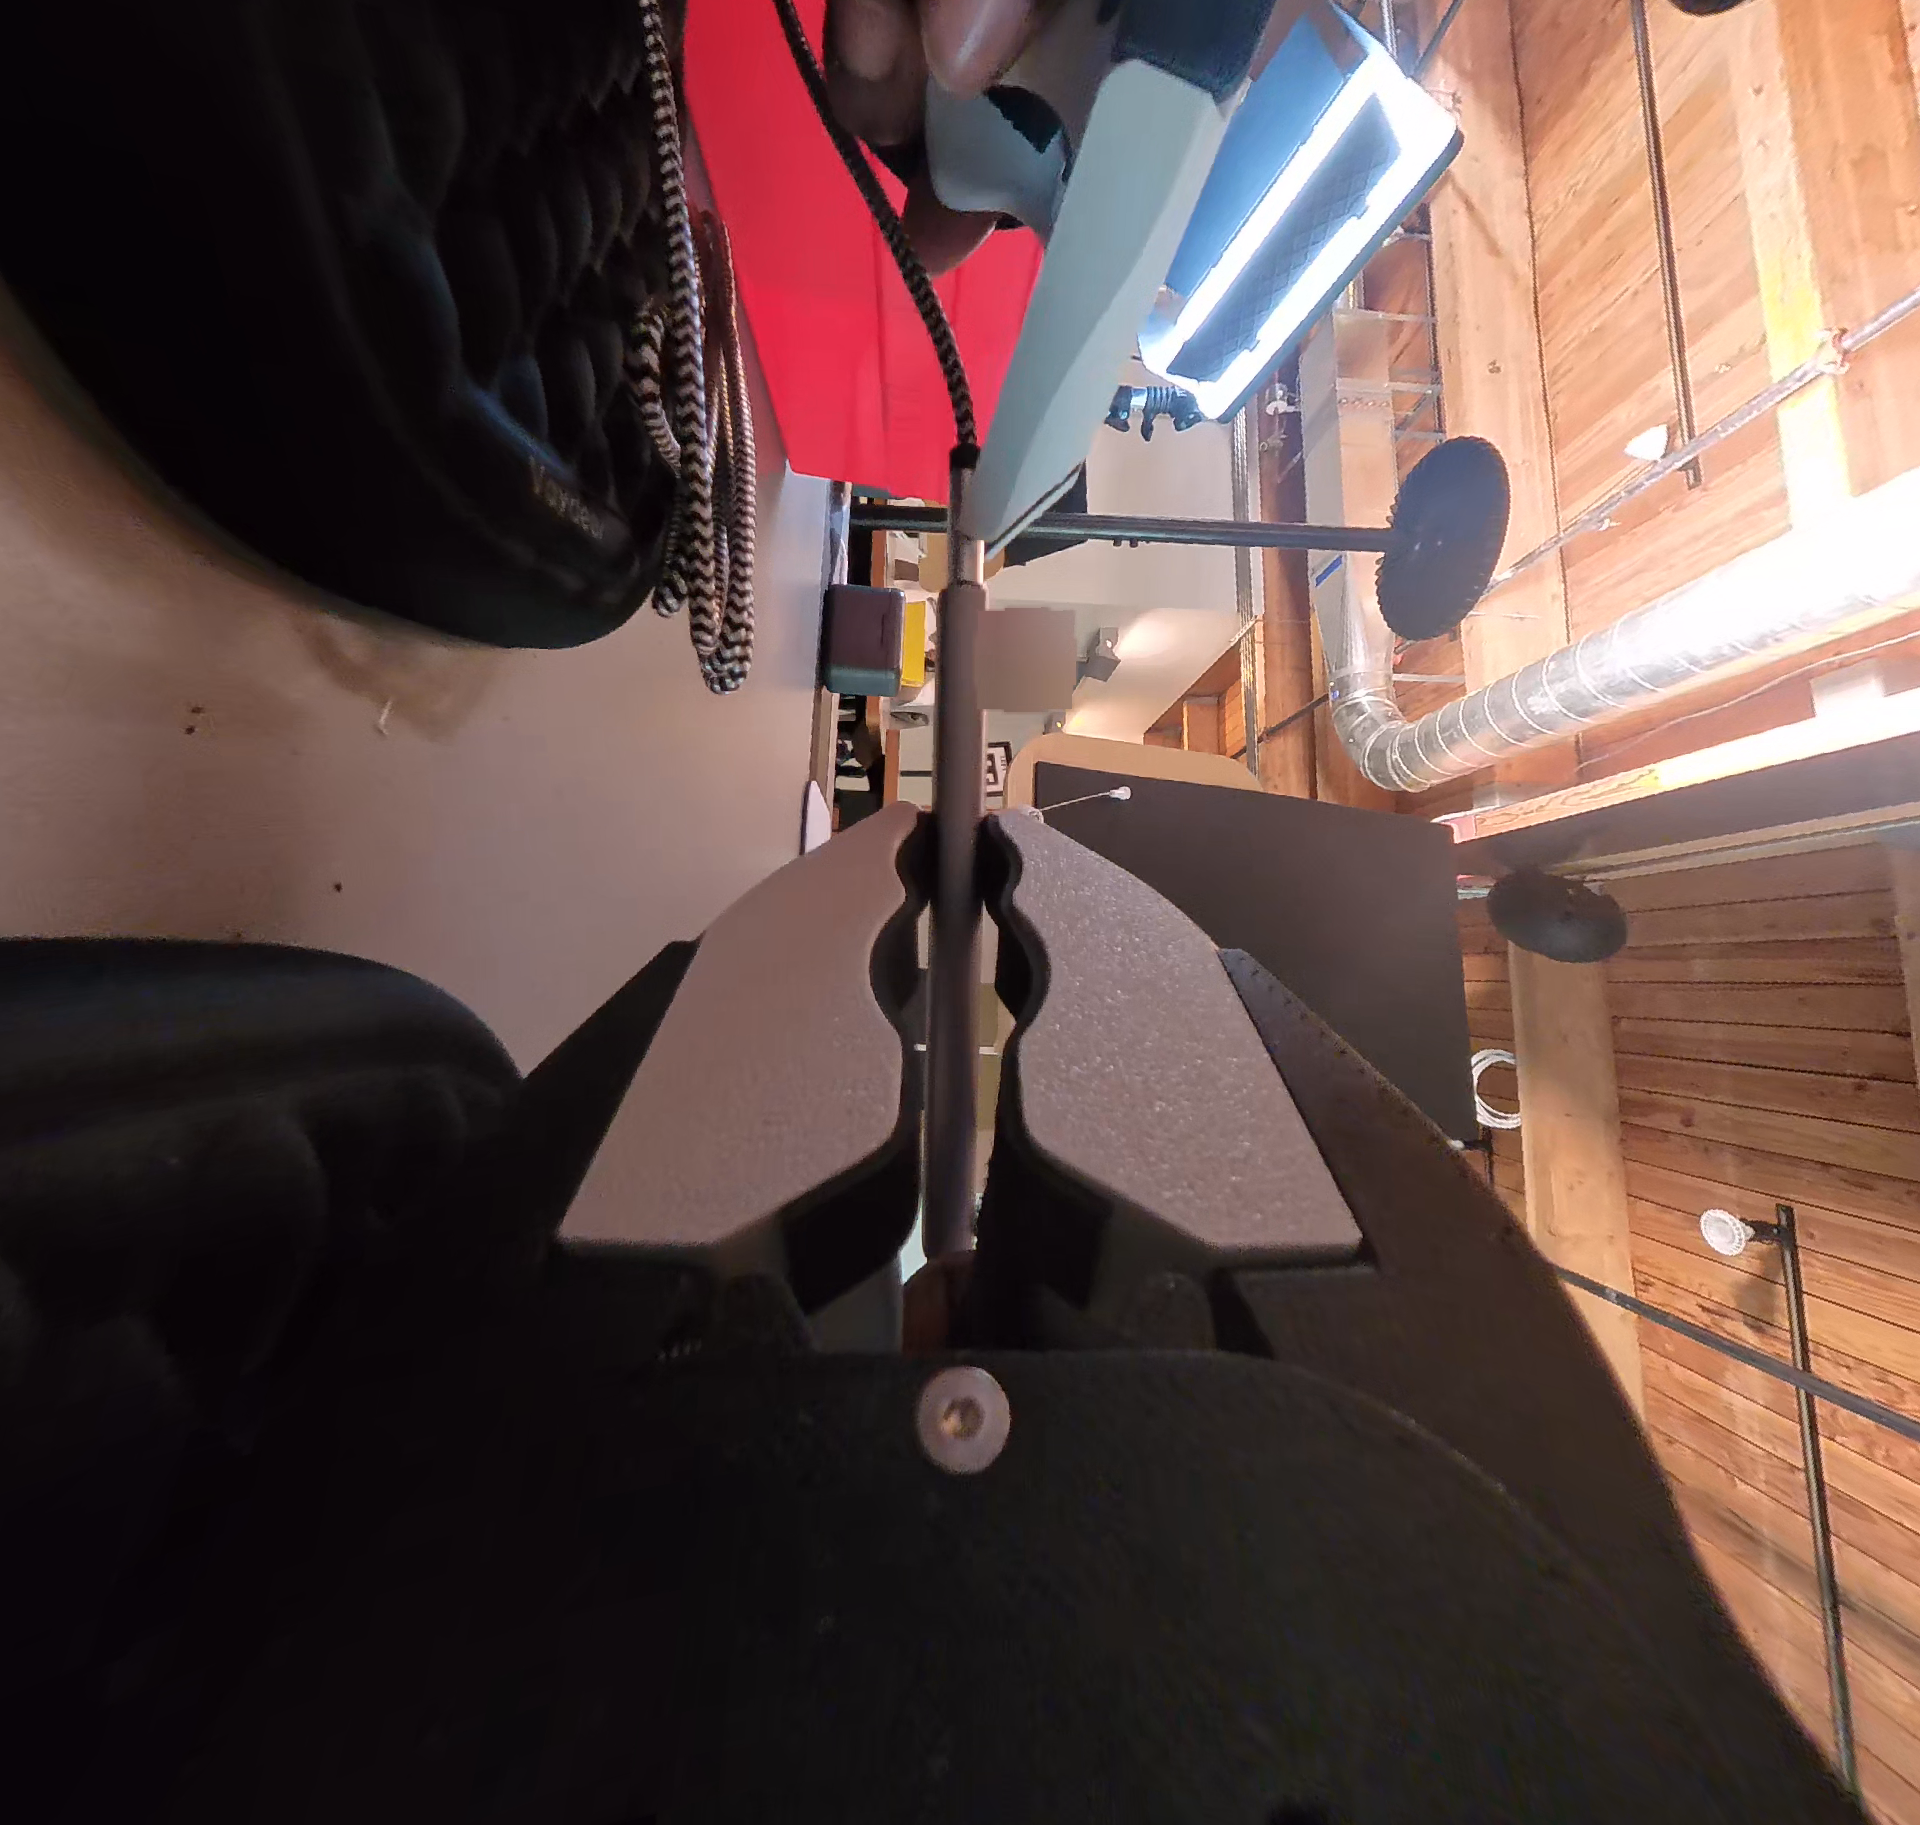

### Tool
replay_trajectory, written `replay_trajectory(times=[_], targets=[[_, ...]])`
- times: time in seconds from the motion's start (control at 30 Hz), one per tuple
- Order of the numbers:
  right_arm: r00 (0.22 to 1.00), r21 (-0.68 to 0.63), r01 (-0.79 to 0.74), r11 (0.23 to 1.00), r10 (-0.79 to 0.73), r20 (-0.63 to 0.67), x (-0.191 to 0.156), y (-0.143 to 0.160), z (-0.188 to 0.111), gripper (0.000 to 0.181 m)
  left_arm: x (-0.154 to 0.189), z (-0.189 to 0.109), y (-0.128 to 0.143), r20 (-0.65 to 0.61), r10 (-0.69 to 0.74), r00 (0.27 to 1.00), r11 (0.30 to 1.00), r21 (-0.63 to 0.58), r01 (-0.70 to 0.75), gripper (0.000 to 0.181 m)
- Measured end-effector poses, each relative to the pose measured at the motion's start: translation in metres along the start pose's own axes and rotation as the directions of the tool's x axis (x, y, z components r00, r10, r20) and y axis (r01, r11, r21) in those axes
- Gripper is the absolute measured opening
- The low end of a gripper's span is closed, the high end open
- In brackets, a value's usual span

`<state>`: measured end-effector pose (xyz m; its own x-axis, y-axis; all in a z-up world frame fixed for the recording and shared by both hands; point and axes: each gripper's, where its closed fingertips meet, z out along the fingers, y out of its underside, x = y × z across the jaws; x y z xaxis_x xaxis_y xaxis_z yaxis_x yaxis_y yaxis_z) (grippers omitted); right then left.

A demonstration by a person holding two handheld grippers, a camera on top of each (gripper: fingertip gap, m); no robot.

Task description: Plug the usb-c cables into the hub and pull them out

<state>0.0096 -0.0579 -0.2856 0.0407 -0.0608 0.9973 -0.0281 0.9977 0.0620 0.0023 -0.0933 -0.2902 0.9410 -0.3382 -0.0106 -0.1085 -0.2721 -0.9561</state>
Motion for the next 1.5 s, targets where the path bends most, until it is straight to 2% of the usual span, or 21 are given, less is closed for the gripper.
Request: replay_trajectory(times=[0.17, 0.33, 0.37, 0.4, 0.47, 0.57, 0.63, 0.67, 0.7, 0.77, 0.83, 0.97, 1.5], targets=[[0.999, 0.019, 0.042, 0.999, -0.043, 0.016, 0.0, -0.002, -0.001, 0.008, 0.002, 0.001, 0.002, -0.015, 0.0, 1.0, 1.0, -0.013, 0.0, 0.009], [0.998, 0.109, 0.037, 0.993, -0.042, 0.042, 0.0, -0.013, -0.006, 0.008, 0.012, -0.001, 0.001, -0.101, -0.002, 0.995, 1.0, 0.006, 0.003, 0.006], [0.997, 0.206, 0.03, 0.978, -0.043, 0.06, -0.004, -0.032, -0.01, 0.008, 0.021, 0.003, -0.003, -0.154, 0.005, 0.988, 1.0, 0.025, -0.002, 0.0], [0.99, 0.246, 0.033, 0.969, -0.064, 0.122, -0.015, -0.049, -0.012, 0.009, 0.03, 0.01, -0.001, -0.197, 0.013, 0.98, 1.0, -0.004, -0.014, 0.0], [0.996, 0.259, 0.031, 0.965, -0.05, 0.069, -0.015, -0.065, -0.008, 0.008, 0.023, 0.013, -0.001, -0.121, 0.024, 0.992, 0.999, -0.021, -0.027, 0.0], [0.993, 0.161, -0.076, 0.984, 0.061, 0.097, -0.005, -0.038, 0.0, 0.009, 0.01, -0.004, -0.014, -0.09, -0.011, 0.996, 0.996, 0.09, 0.019, 0.0], [0.995, 0.098, -0.052, 0.994, 0.043, 0.092, -0.004, -0.016, 0.001, 0.008, 0.005, -0.019, -0.029, -0.094, -0.032, 0.995, 0.973, 0.225, 0.052, 0.0], [0.996, 0.079, -0.03, 0.996, 0.023, 0.085, -0.005, -0.009, 0.001, 0.008, 0.002, -0.025, -0.037, -0.074, -0.034, 0.997, 0.958, 0.282, 0.054, 0.027], [0.996, 0.072, -0.029, 0.997, 0.022, 0.087, -0.008, -0.005, 0.0, 0.008, -0.001, -0.028, -0.041, -0.047, -0.025, 0.999, 0.951, 0.306, 0.038, 0.038], [0.994, 0.067, -0.047, 0.997, 0.039, 0.104, -0.014, -0.003, -0.002, 0.008, 0.003, -0.028, -0.036, -0.028, 0.033, 0.999, 0.969, 0.247, -0.025, 0.041], [0.995, 0.064, -0.037, 0.997, 0.031, 0.096, -0.016, -0.002, -0.003, 0.008, 0.005, -0.023, -0.022, 0.003, 0.097, 0.995, 0.987, 0.132, -0.097, 0.041], [0.996, 0.065, -0.052, 0.997, 0.047, 0.076, -0.011, -0.002, -0.003, 0.008, 0.007, -0.011, 0.004, 0.013, 0.194, 0.981, 0.98, -0.045, -0.193, 0.036], [0.997, 0.11, -0.074, 0.991, 0.071, 0.034, -0.004, -0.011, -0.006, 0.008, 0.01, -0.003, 0.013, -0.021, 0.199, 0.98, 0.976, -0.089, -0.2, 0.009]])
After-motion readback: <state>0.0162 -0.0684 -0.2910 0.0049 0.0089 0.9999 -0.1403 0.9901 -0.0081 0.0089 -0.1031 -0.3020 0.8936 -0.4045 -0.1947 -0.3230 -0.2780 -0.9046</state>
